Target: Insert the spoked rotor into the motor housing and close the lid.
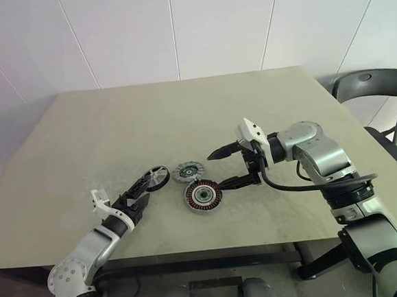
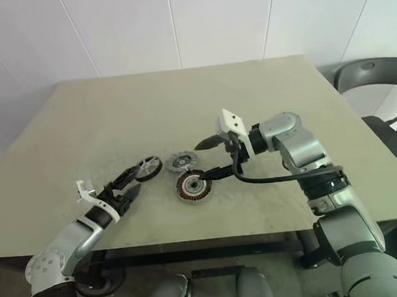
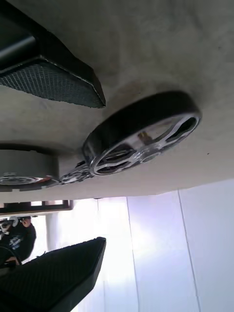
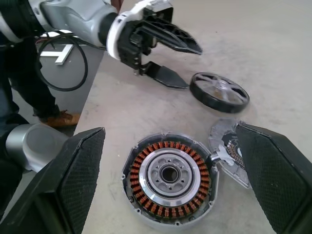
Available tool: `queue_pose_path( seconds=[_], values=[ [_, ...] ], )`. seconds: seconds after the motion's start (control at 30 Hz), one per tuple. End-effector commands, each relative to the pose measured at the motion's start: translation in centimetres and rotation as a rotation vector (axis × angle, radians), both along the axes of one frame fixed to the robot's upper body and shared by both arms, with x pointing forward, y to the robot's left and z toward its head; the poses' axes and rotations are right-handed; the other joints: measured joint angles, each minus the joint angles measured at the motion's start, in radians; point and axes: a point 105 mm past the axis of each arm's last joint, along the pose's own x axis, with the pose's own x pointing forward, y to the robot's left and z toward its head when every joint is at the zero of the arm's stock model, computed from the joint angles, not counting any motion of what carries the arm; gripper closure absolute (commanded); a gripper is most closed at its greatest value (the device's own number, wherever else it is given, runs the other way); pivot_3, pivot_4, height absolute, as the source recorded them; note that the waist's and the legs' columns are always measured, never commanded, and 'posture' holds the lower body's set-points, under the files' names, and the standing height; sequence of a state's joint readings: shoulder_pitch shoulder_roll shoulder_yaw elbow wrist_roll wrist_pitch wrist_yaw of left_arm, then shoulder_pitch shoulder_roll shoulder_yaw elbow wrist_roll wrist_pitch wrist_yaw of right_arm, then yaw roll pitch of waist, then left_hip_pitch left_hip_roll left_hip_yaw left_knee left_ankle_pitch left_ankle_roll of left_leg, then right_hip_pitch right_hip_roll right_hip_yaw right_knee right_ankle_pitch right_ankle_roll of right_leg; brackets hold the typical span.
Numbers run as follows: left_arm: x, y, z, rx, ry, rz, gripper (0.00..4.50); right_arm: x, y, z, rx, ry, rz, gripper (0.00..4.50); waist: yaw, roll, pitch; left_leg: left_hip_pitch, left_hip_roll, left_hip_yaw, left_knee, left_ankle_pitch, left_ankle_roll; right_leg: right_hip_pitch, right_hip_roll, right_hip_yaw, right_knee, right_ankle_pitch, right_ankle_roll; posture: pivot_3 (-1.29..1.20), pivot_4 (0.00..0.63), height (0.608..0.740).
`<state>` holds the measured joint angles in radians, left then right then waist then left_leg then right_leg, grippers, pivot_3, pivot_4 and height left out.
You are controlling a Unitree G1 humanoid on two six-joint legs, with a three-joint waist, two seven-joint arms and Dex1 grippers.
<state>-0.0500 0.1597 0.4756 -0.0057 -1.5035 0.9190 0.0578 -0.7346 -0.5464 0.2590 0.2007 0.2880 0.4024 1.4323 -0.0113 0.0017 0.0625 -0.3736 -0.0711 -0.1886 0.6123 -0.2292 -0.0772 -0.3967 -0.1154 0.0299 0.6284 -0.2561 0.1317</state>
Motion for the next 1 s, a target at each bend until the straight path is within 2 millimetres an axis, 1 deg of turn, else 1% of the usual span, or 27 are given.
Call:
queue_pose_path(
  seconds=[0.03, 0.27, 0.47, 0.53, 0.63, 0.73, 0.83, 0.87, 0.9, 0.97, 1.0],
  values=[
    [0.6, -0.1, 0.2, -0.005, -0.013, -0.002, 0.0, 0.1, 0.1, 1.5, 0.017, -0.058, 0.022, 0.03, 0.0, 0.0, 0.0, 0.0, 0.0, 0.0, 0.0, 0.0, 0.0, 0.0, 0.0, 0.0, 0.0, 0.0, 0.0, 0.0, 0.0, 0.74],
    [1.9, -0.8, -0.6, -0.022, 0.001, 0.009, 0.0, 0.2, -0.5, 0.8, -0.005, -0.053, 0.003, 0.03, 0.004, 0.0, 0.0, 0.001, 0.0, 0.0, 0.001, 0.0, 0.0, 0.001, 0.0, 0.0, 0.0, 0.0, 0.0, 0.0, 0.0, 0.74],
    [3.0, -0.9, -0.9, -0.041, 0.006, 0.011, 0.0, 0.6, -1.5, 0.1, -0.022, -0.052, -0.05, 0.03, 0.005, 0.0, 0.0, 0.001, 0.0, 0.0, 0.003, 0.0, 0.0, 0.003, 0.0, -0.001, 0.0, 0.0, 0.0, 0.0, 0.0, 0.74],
    [3.2, -0.9, -1.2, -0.036, 0.014, 0.011, 0.0, 0.8, -1.8, 0.1, -0.018, -0.044, -0.074, 0.03, 0.004, 0.0, 0.0, 0.001, 0.0, 0.0, 0.003, 0.0, 0.0, 0.003, -0.001, -0.002, 0.0, 0.0, 0.0, 0.0, 0.0, 0.74],
    [3.4, -0.9, -1.3, -0.032, 0.011, 0.006, 0.0, 1.2, -2.2, 0.5, 0.035, 0.009, -0.132, 0.03, 0.006, 0.0, 0.0, 0.001, 0.0, 0.0, 0.003, 0.0, 0.0, 0.003, -0.001, -0.002, 0.0, 0.0, 0.0, 0.0, 0.0, 0.74],
    [3.6, -1.0, -1.4, -0.031, 0.006, 0.0, 0.6, 1.6, -3.2, 0.0, 0.039, 0.018, -0.18, 0.0, 0.006, 0.0, 0.0, 0.001, 0.0, 0.0, 0.003, 0.0, 0.0, 0.004, -0.001, -0.002, 0.0, 0.0, 0.0, 0.0, 0.0, 0.74],
    [3.6, -1.0, -1.6, -0.014, 0.008, -0.001, 1.58, 1.8, -3.9, -0.5, 0.03, 0.025, -0.21, 0.0, 0.001, 0.0, 0.0, 0.001, 0.0, 0.0, 0.003, 0.0, 0.0, 0.003, -0.001, -0.002, -0.001, 0.0, 0.0, 0.0, 0.0, 0.74],
    [3.6, -1.0, -1.6, -0.013, 0.009, 0.001, 1.99, 1.8, -4.1, -0.7, 0.024, 0.025, -0.215, 0.0, 0.001, 0.0, 0.0, 0.0, 0.0, 0.0, 0.002, 0.0, 0.0, 0.003, -0.001, -0.002, -0.002, 0.0, 0.0, 0.0, 0.0, 0.74],
    [3.6, -1.0, -1.6, -0.011, 0.007, 0.003, 2.26, 1.8, -4.4, -0.9, 0.021, 0.028, -0.222, 0.0, 0.001, 0.0, 0.0, 0.0, 0.0, 0.0, 0.001, 0.0, 0.0, 0.003, -0.001, -0.002, -0.003, 0.0, 0.0, 0.0, 0.0, 0.74],
    [3.5, -1.0, -1.1, -0.01, -0.008, 0.0, 2.99, 1.9, -5.0, -1.2, 0.017, 0.04, -0.247, 0.0, 0.001, 0.0, 0.0, 0.0, 0.0, 0.0, 0.001, 0.0, 0.0, 0.003, -0.001, -0.002, -0.003, 0.0, 0.001, 0.0, 0.0, 0.74],
    [3.4, -1.0, -0.9, -0.01, -0.013, 0.0, 3.27, 2.0, -5.4, -1.4, 0.014, 0.044, -0.263, 0.0, 0.002, 0.0, 0.0, 0.0, 0.0, 0.0, 0.0, 0.0, 0.0, 0.003, -0.001, -0.002, -0.003, 0.0, 0.001, 0.0, 0.0, 0.74]
  ],
)
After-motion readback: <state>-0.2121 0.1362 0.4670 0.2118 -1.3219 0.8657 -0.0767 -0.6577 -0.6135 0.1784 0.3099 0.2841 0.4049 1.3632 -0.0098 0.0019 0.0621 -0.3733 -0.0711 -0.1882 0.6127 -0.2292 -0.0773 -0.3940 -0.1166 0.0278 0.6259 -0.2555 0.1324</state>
